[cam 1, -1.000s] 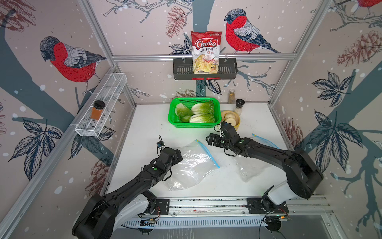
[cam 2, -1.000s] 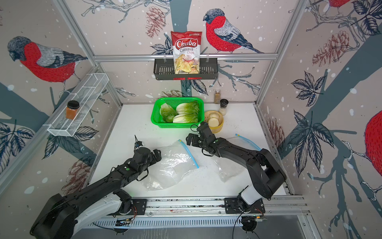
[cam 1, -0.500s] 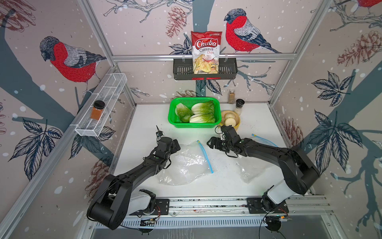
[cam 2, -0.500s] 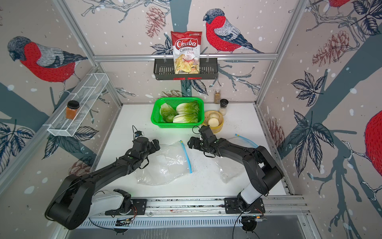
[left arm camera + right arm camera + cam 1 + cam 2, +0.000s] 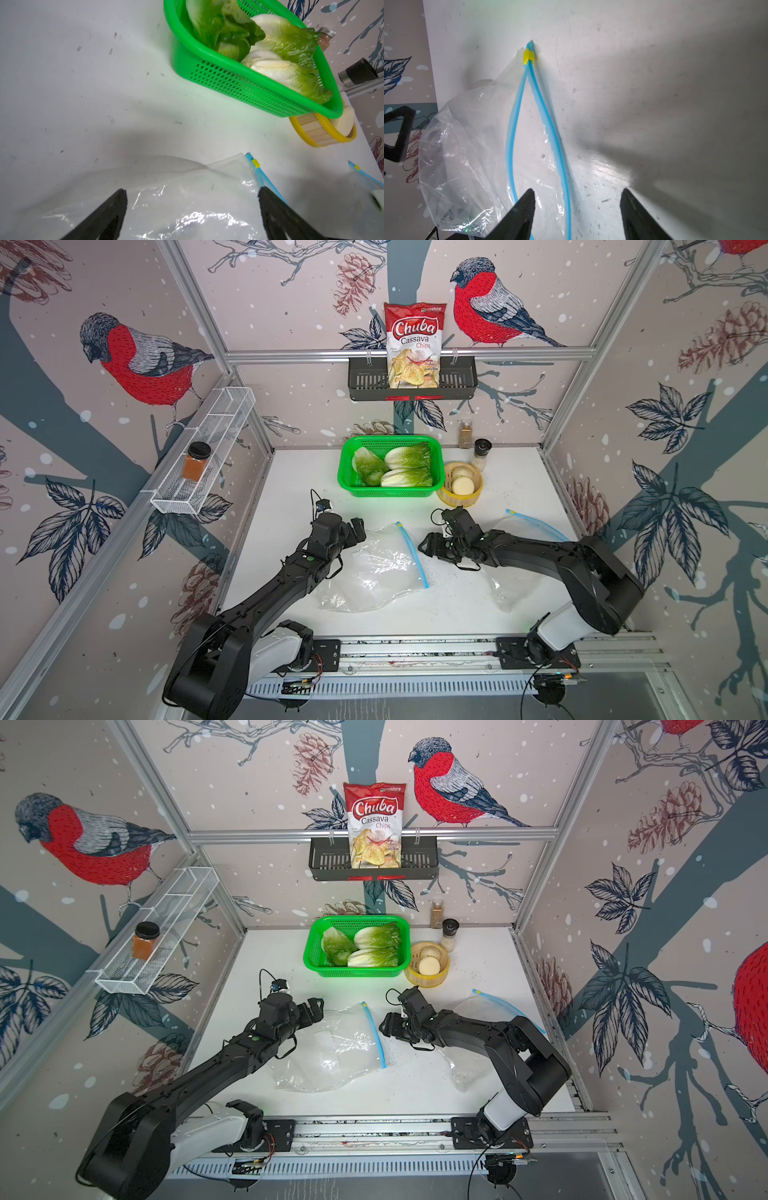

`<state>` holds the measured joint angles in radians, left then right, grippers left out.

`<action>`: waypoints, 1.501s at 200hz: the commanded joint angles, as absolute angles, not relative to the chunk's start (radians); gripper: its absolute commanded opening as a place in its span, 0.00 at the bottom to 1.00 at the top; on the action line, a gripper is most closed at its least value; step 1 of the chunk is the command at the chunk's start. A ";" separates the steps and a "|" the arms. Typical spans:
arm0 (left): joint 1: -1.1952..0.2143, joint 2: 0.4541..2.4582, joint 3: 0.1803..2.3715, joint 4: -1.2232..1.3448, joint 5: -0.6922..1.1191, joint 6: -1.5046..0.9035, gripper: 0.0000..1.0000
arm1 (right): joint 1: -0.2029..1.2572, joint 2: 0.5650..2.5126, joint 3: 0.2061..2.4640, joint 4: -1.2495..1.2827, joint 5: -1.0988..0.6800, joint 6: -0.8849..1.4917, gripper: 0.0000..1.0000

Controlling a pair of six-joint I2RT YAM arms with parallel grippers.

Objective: Put the chinese cabbages into a zipper bag and zip it
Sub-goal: Pick up the zipper food storage bag at the center of the board.

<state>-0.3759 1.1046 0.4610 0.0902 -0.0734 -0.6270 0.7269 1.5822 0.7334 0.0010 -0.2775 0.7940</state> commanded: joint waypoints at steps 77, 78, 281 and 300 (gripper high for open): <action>-0.376 1.170 0.371 0.189 0.019 -0.681 0.98 | 0.788 1.618 0.638 0.205 -0.417 0.935 0.51; -0.376 1.171 0.370 0.189 0.019 -0.683 0.98 | 0.788 1.618 0.637 0.208 -0.419 0.935 0.50; -0.376 1.106 0.448 0.103 0.004 -0.669 0.98 | 0.813 1.547 0.643 0.396 -0.441 0.984 0.02; -0.376 1.071 0.525 0.010 -0.008 -0.652 0.97 | 0.834 1.512 0.711 0.298 -0.351 0.934 0.02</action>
